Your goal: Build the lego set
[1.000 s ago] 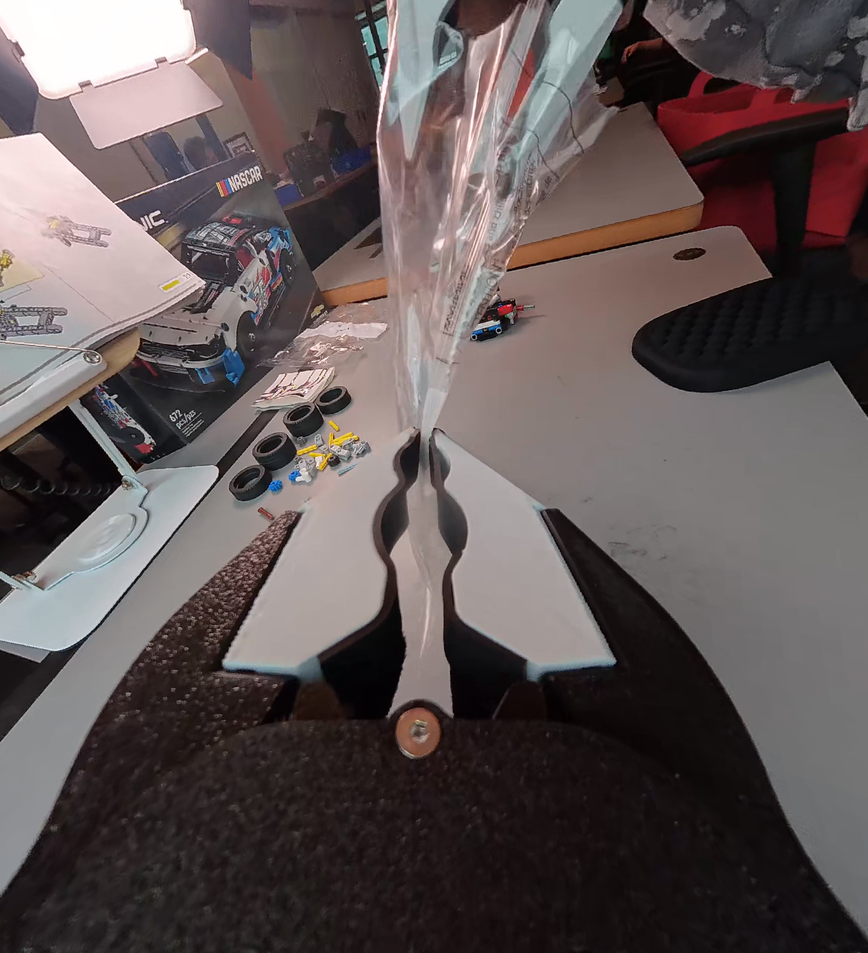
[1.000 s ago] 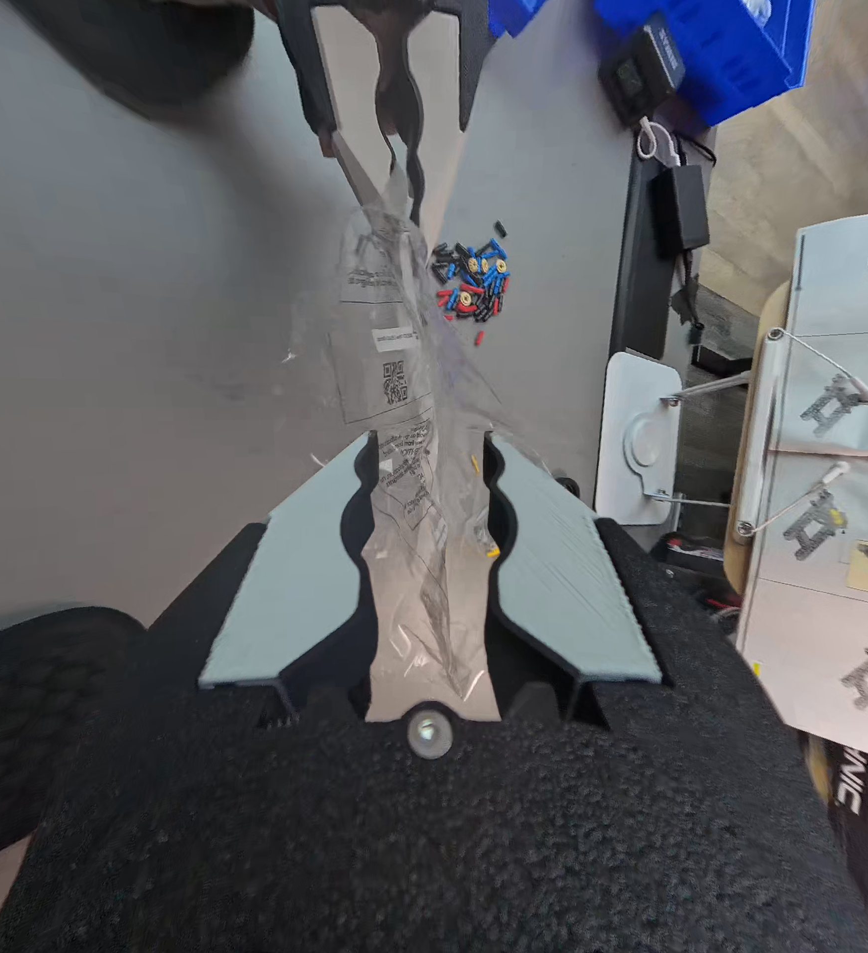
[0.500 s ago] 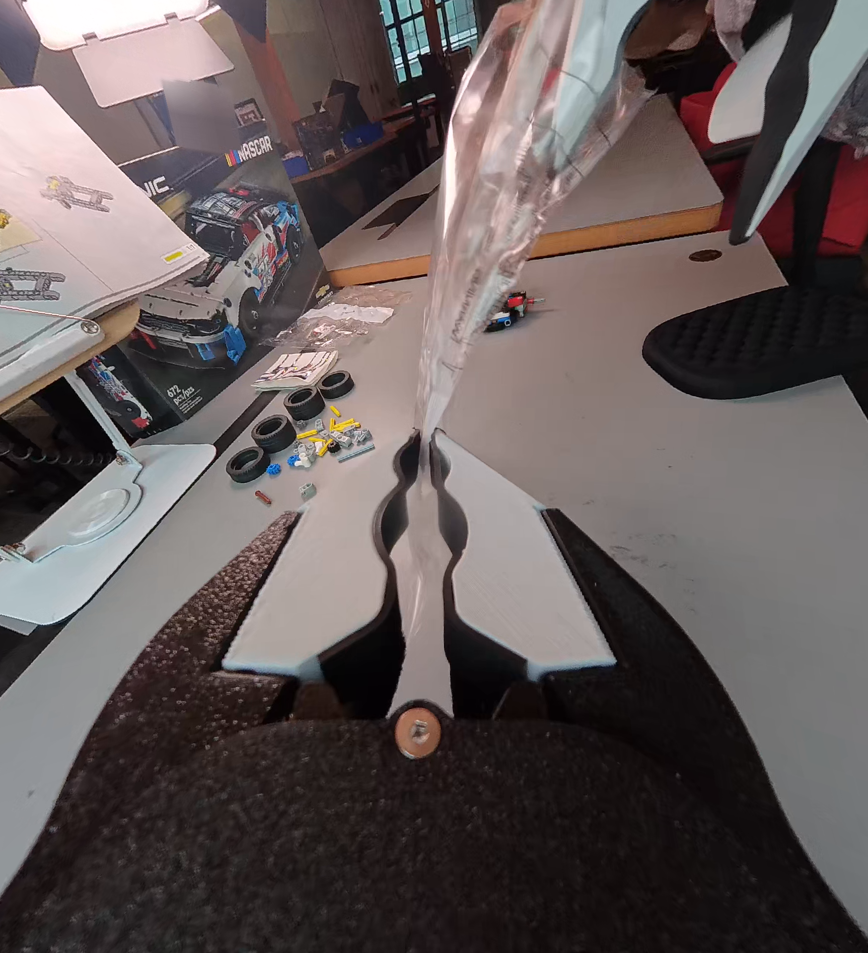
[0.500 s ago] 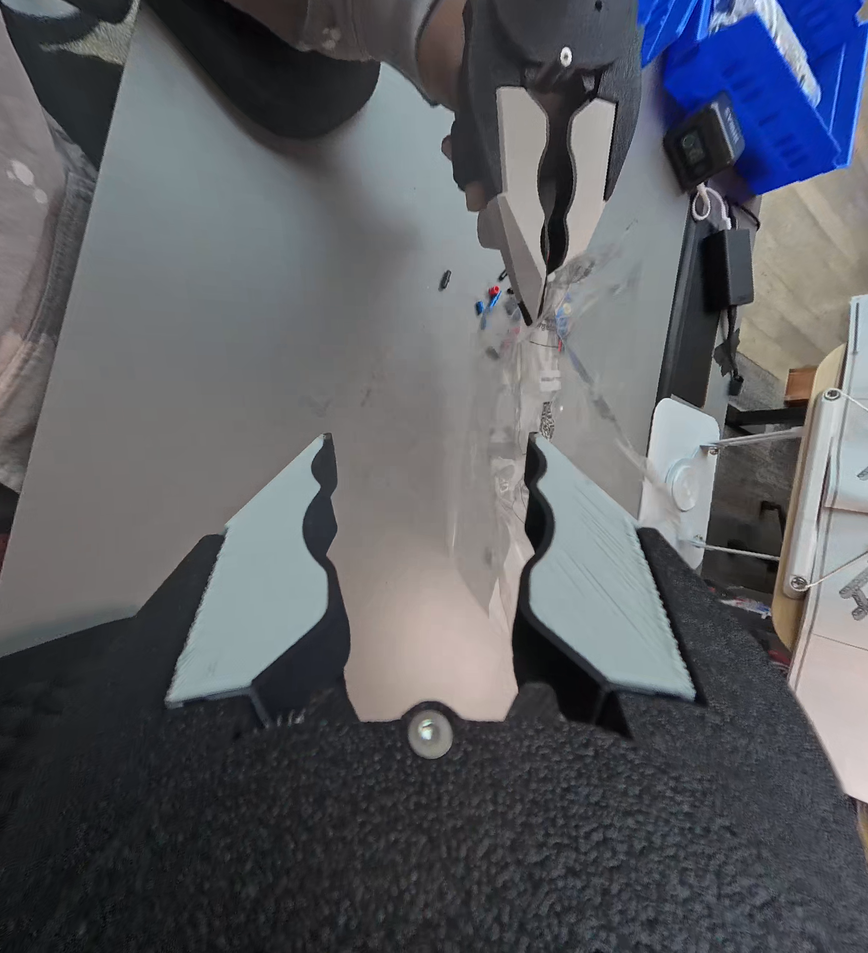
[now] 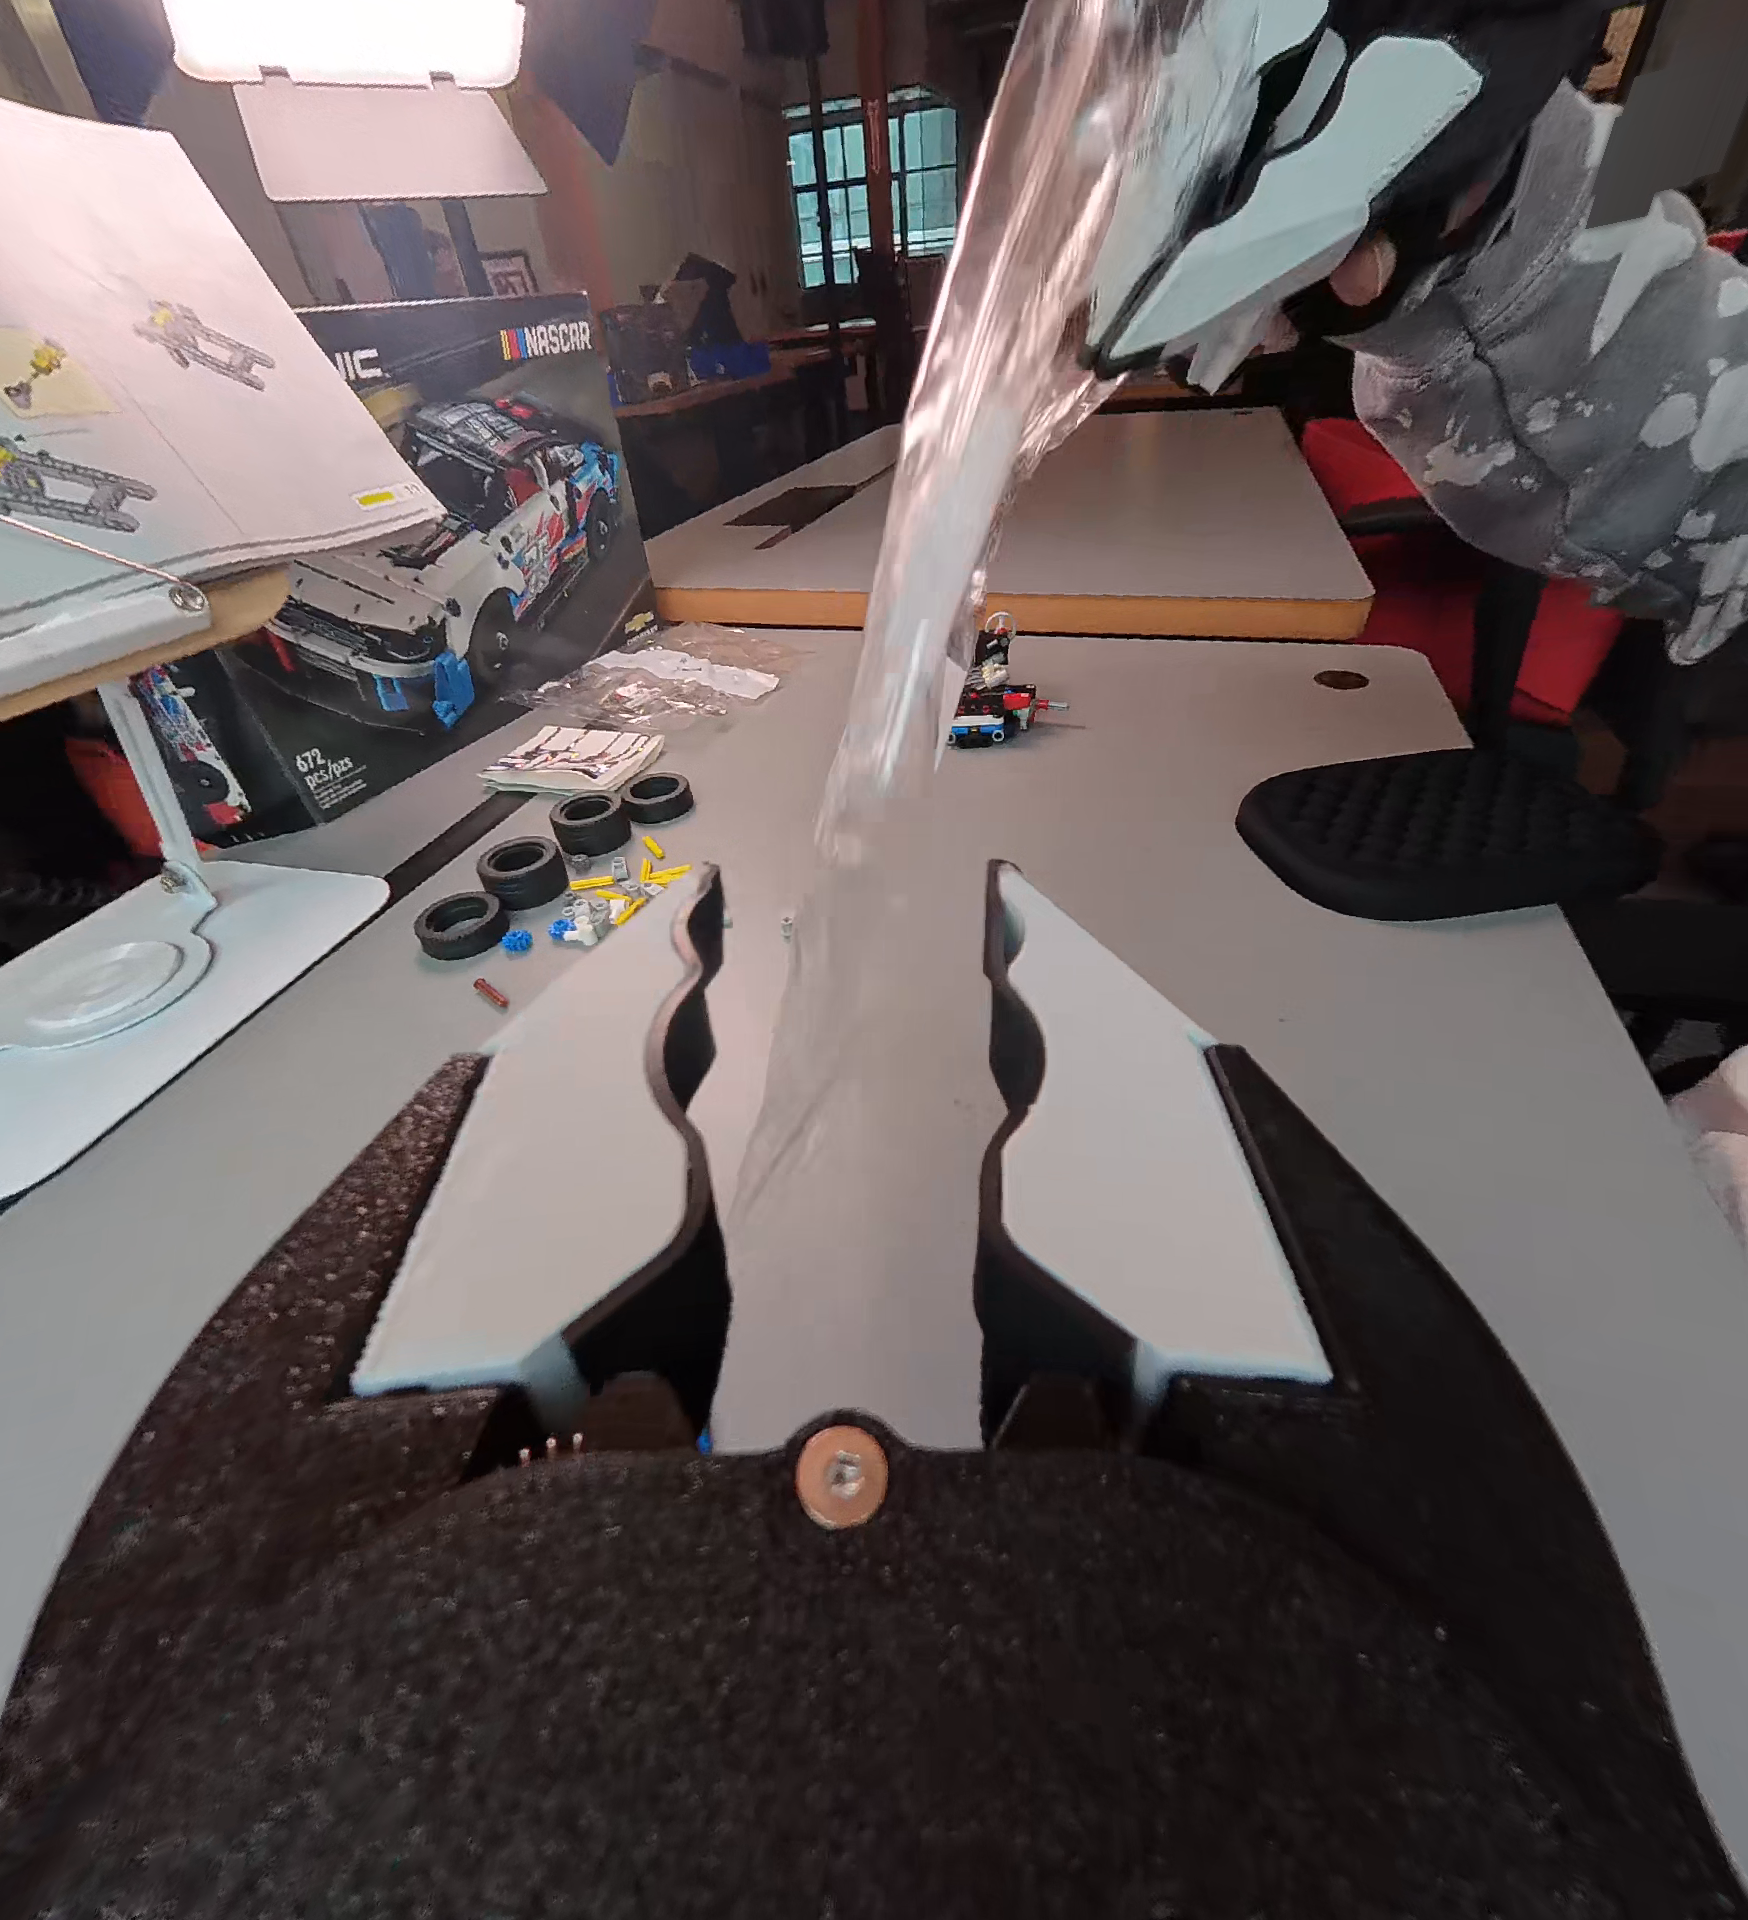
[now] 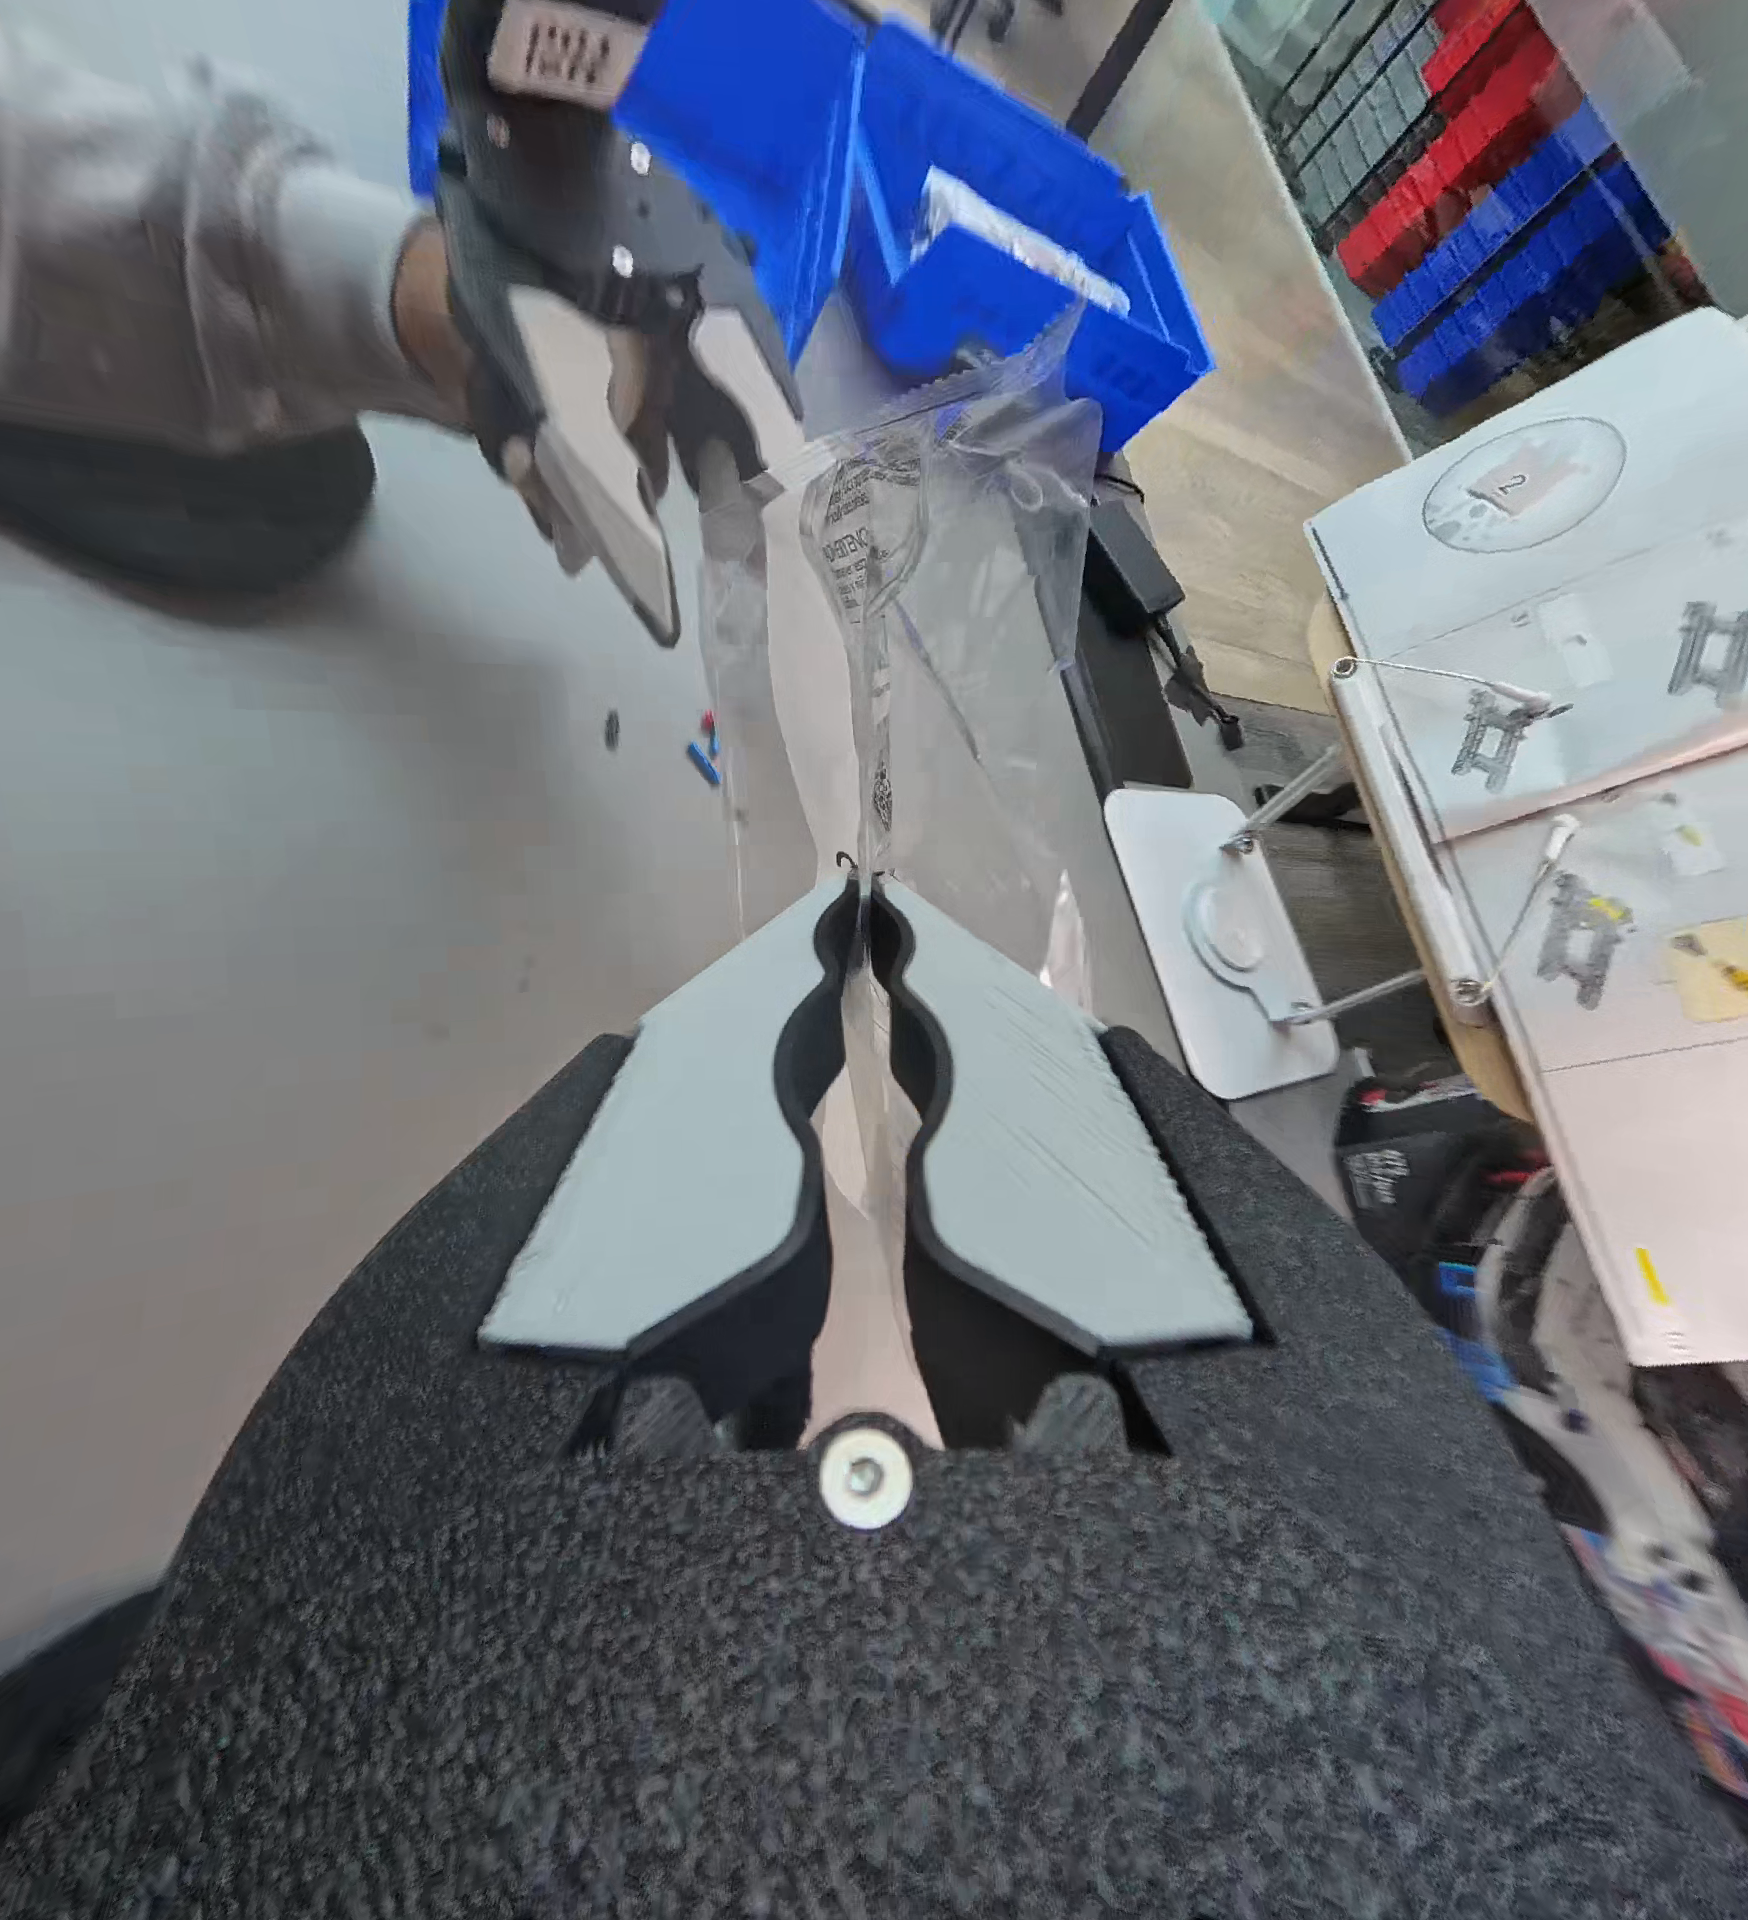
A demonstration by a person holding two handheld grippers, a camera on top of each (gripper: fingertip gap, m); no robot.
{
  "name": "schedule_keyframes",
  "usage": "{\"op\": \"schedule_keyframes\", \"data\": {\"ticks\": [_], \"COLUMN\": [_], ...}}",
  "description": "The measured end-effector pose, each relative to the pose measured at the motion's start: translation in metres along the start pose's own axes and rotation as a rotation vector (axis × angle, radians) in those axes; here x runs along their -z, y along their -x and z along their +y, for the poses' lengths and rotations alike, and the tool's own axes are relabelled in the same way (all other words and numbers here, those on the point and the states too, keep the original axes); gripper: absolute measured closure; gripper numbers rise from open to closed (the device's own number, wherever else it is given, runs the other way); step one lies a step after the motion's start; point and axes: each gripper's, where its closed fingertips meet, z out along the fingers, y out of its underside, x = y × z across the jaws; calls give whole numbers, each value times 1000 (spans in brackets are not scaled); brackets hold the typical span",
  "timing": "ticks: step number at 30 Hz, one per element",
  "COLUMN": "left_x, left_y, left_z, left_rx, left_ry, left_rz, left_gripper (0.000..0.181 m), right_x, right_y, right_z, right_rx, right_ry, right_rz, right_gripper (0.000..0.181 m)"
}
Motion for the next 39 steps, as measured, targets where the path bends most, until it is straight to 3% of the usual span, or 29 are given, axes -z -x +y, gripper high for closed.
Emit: {"op": "schedule_keyframes", "data": {"ticks": [1, 4, 9, 10, 17, 20, 24, 28, 31, 39], "left_x": [3, 6, 4, 5, 12, 7, 0, 5, 7, 14], "left_y": [2, 4, -10, -6, 33, 30, 18, 19, 21, 19], "left_z": [2, 8, 13, 15, 58, 78, 84, 83, 81, 76], "left_rx": [36, 150, 200, 210, 610, 669, 651, 633, 596, 351], "left_ry": [-1, 5, 4, 13, 114, 182, 240, 226, 221, 215], "left_rz": [16, 84, 198, 182, 135, 168, 201, 207, 190, 160], "left_gripper": [124, 116, 175, 178, 181, 181, 181, 181, 181, 181], "right_x": [7, 31, 27, 22, -6, -6, 4, -7, -11, 8], "right_y": [-7, -28, -30, -25, 37, 54, 63, 57, 45, 49], "right_z": [-5, -10, 27, 36, 71, 74, 77, 85, 92, 84], "right_rx": [-99, -391, -699, -741, -781, -786, -842, -919, -903, -841], "right_ry": [-76, -309, -507, -535, -674, -699, -739, -701, -692, -747], "right_rz": [-15, -83, -192, -218, -573, -707, -858, -793, -655, -702], "right_gripper": [181, 181, 181, 181, 181, 181, 181, 181, 181, 161]}}
